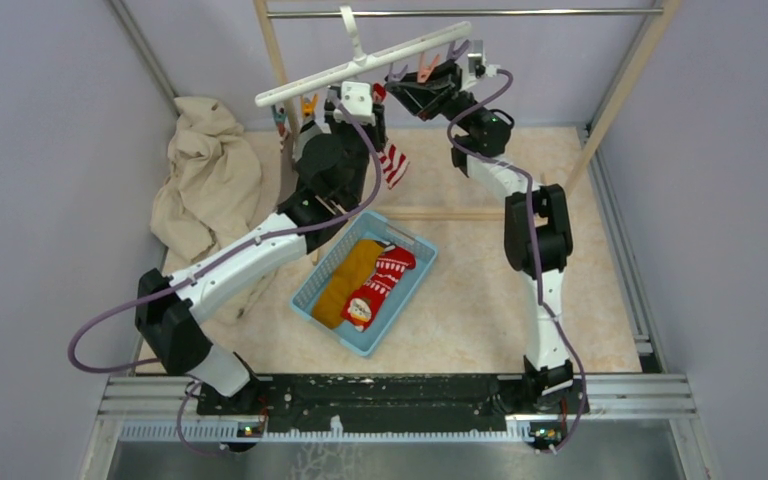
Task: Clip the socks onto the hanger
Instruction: Open the clamp at the hanger.
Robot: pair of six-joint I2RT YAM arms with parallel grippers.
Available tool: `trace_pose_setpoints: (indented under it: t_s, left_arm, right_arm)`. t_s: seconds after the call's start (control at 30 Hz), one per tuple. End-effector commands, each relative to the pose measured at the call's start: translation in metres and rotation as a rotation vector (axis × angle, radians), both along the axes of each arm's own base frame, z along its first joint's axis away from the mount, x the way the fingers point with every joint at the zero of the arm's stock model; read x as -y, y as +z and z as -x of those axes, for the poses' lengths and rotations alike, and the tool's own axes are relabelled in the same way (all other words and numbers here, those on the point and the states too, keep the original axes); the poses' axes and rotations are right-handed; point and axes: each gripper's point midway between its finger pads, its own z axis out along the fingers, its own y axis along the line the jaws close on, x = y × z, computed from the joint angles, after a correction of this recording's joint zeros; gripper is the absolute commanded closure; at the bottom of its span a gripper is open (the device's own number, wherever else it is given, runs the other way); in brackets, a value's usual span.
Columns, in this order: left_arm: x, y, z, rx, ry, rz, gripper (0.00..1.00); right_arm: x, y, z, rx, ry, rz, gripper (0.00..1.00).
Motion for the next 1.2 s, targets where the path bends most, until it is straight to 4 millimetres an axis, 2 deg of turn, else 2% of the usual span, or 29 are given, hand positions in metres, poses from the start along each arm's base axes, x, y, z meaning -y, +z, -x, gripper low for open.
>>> trace_pose_setpoints:
  t_s: [0.0, 0.13, 0.23, 0.43, 0.57, 0.63, 0.73, 0.9, 1.0, 1.17]
  left_arm:
    - [0.022, 0.041, 0.008, 0.098, -0.065, 0.044, 0.48]
    - [0.017, 0.041, 0.011, 0.082, -0.065, 0.031, 0.48]
    - [0.009, 0.037, 0.022, 0.075, -0.081, 0.031, 0.46]
    - [-0.035, 0.027, 0.048, 0.054, -0.024, 0.078, 0.44]
    - [-0.038, 0.04, 0.079, 0.071, -0.179, 0.227, 0.4]
    - [-0.038, 0.046, 0.085, 0.063, -0.211, 0.299, 0.35]
    - [-0.029, 0.049, 0.078, 0.054, -0.212, 0.27, 0.32]
    - [0.002, 0.054, 0.058, 0.182, -0.211, -0.021, 0.23]
    - [0.01, 0.057, 0.046, 0.259, -0.161, -0.1, 0.14]
    - [0.019, 0.054, 0.023, 0.272, -0.075, -0.141, 0.13]
  right_arm:
    - [-0.001, 0.017, 0.036, 0.16, 0.015, 0.004, 1.0]
    - [-0.001, 0.016, 0.036, 0.158, 0.016, 0.007, 1.0]
    - [-0.001, 0.016, 0.037, 0.159, 0.017, 0.007, 1.0]
    - [0.0, 0.02, 0.038, 0.16, 0.015, -0.001, 1.0]
    - [0.001, 0.023, 0.039, 0.162, 0.014, -0.011, 1.0]
    - [0.002, 0.024, 0.04, 0.164, 0.015, -0.016, 1.0]
    - [0.003, 0.024, 0.043, 0.169, 0.013, -0.022, 1.0]
    - [0.004, 0.023, 0.048, 0.175, 0.01, -0.026, 1.0]
    - [0.004, 0.024, 0.051, 0.182, 0.016, -0.023, 1.0]
    - [0.003, 0.023, 0.053, 0.184, 0.023, -0.016, 1.0]
